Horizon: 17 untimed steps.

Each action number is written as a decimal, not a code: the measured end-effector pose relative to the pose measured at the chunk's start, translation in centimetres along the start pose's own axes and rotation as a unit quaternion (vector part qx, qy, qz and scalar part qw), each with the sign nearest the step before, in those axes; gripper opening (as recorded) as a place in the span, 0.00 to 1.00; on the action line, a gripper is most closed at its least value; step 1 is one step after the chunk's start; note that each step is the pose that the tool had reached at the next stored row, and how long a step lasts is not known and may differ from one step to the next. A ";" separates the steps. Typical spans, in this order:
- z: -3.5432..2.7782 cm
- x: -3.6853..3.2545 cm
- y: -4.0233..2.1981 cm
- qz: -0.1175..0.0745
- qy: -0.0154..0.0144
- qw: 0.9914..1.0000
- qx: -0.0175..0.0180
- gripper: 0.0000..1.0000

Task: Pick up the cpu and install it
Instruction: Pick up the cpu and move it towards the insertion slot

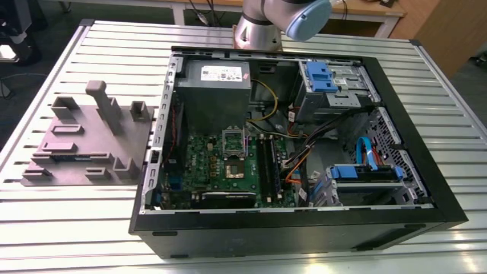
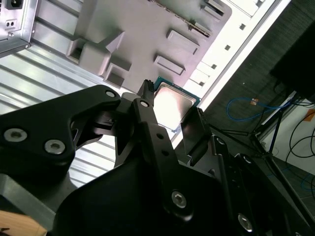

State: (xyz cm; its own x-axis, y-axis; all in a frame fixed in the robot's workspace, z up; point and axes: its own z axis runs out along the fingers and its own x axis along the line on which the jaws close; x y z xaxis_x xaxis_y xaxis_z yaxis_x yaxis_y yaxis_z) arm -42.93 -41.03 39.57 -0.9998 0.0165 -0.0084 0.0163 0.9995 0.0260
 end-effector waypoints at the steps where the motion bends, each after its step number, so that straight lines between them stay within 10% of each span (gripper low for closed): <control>1: 0.00 -0.02 0.00 0.000 0.000 1.000 0.000 0.47; 17: 0.01 -0.37 0.01 0.000 0.000 1.000 0.000 0.47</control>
State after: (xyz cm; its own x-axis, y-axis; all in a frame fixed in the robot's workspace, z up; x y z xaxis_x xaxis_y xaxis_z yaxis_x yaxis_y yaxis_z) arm -42.56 -41.04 39.56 -0.9998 0.0165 -0.0084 0.0163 0.9995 0.0260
